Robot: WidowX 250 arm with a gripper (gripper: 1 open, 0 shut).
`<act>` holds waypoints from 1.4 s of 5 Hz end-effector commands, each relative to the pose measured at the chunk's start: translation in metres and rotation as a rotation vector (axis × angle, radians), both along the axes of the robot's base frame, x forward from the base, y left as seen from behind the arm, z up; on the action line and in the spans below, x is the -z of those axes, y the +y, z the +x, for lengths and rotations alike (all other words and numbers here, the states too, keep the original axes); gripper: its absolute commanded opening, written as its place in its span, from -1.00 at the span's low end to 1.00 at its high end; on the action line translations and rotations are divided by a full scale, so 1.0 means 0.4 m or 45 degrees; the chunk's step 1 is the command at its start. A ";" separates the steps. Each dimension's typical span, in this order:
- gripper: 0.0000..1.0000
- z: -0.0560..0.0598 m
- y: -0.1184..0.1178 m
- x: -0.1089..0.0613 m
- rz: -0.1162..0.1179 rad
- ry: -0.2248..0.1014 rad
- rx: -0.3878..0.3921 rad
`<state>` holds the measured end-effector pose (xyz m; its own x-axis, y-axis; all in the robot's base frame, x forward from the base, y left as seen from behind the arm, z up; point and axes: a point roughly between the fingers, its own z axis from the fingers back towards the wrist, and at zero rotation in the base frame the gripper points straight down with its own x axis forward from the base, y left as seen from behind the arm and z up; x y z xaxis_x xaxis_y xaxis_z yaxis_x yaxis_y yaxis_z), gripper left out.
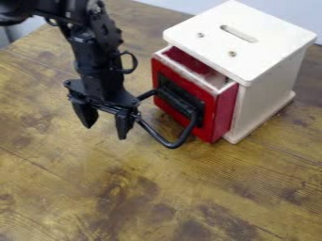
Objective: Close the drawer
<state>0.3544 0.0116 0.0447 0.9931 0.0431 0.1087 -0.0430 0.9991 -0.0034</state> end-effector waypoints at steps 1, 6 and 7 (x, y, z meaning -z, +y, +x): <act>1.00 0.050 -0.024 -0.049 0.009 -0.074 0.032; 1.00 0.074 -0.056 -0.055 0.000 -0.080 0.266; 1.00 0.080 -0.046 -0.056 0.007 -0.077 0.307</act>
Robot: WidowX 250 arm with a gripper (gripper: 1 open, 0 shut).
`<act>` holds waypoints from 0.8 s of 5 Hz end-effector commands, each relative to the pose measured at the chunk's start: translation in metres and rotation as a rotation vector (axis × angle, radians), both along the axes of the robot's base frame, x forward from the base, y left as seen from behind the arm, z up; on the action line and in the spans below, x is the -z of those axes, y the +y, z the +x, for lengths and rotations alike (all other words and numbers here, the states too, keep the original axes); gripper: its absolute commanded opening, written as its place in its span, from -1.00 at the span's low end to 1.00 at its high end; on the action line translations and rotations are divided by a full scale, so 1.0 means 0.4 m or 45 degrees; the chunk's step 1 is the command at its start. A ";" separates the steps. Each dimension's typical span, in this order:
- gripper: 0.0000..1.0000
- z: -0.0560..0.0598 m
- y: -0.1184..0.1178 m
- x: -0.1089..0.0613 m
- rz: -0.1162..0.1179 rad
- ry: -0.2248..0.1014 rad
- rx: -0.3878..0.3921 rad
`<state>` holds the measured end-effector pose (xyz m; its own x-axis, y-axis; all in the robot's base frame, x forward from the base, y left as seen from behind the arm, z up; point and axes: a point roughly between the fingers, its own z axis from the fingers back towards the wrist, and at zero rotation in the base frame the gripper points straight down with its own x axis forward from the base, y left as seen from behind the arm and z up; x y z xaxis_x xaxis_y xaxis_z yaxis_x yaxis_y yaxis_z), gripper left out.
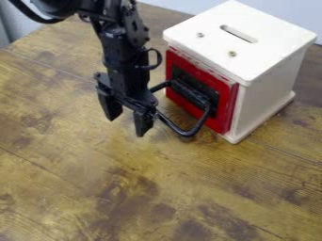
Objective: Close the drawer
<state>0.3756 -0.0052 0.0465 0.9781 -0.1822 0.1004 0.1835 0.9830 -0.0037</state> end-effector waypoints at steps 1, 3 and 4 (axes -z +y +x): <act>1.00 0.039 0.008 -0.048 0.000 -0.086 0.058; 1.00 0.075 0.036 -0.081 0.004 -0.096 -0.008; 1.00 0.089 0.039 -0.117 0.010 -0.107 -0.018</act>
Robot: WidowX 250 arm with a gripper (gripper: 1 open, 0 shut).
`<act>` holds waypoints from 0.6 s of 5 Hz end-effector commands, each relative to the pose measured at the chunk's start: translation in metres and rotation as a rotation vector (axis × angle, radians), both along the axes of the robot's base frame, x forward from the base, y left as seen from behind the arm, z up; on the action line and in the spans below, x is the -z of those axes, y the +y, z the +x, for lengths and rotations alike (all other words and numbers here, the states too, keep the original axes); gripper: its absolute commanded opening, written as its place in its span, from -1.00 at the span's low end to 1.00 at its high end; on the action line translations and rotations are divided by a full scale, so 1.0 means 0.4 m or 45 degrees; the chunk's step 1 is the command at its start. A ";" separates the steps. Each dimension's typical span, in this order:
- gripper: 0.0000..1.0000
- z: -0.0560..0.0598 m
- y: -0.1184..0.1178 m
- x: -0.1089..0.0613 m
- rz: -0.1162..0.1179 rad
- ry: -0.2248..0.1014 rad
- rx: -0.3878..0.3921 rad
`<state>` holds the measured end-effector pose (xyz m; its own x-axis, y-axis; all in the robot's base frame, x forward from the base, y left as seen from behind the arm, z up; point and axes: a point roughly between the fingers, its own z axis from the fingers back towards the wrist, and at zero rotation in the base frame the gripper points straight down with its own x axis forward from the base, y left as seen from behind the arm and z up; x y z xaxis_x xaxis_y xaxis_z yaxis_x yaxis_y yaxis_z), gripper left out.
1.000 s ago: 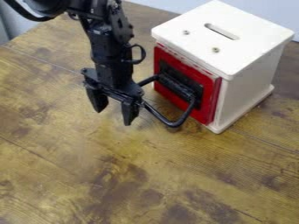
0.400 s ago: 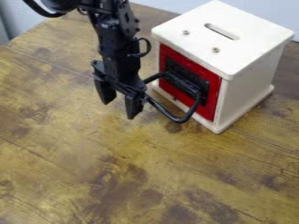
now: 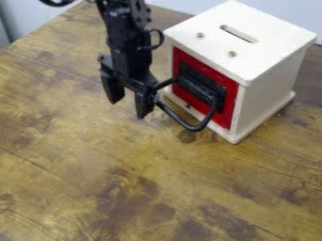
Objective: Close the drawer
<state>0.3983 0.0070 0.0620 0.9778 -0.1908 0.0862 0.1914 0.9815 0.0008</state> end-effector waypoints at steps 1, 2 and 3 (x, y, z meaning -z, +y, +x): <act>1.00 0.058 0.002 -0.087 -0.001 -0.142 -0.026; 1.00 0.052 -0.017 -0.094 -0.013 -0.106 -0.018; 1.00 0.046 -0.035 -0.096 -0.013 -0.101 0.085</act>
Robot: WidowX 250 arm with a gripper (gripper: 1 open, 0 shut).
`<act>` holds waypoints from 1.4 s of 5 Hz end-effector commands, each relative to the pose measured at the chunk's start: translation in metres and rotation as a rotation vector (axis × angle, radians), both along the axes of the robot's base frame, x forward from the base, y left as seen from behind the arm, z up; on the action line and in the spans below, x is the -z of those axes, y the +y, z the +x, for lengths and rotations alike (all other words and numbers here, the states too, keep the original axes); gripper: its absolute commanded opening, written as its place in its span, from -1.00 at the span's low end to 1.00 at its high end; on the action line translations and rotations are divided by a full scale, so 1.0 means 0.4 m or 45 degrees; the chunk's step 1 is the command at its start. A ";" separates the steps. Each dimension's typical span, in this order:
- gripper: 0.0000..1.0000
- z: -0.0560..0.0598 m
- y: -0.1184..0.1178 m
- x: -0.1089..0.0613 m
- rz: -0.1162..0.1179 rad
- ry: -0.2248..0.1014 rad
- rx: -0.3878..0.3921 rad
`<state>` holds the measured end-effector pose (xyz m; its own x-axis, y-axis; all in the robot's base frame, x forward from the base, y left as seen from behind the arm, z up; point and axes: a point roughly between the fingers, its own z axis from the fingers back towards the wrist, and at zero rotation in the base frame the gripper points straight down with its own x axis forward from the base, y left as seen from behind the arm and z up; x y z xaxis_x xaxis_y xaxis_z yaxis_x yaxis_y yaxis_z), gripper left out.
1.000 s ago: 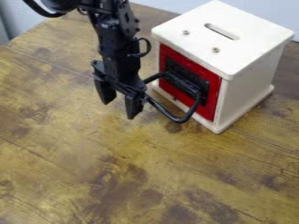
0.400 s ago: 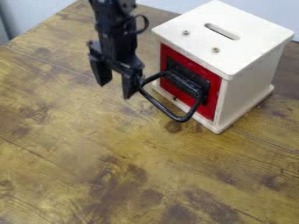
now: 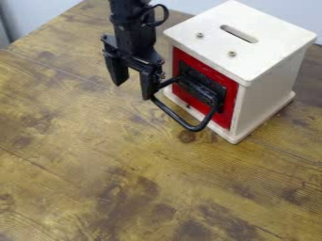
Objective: Close the drawer
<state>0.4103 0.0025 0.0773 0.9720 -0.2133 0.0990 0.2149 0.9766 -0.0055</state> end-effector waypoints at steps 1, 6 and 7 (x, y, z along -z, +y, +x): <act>1.00 0.010 -0.039 -0.058 0.001 -0.087 0.155; 1.00 0.004 -0.102 -0.057 -0.014 -0.124 0.064; 1.00 0.001 -0.080 -0.059 -0.008 -0.093 0.025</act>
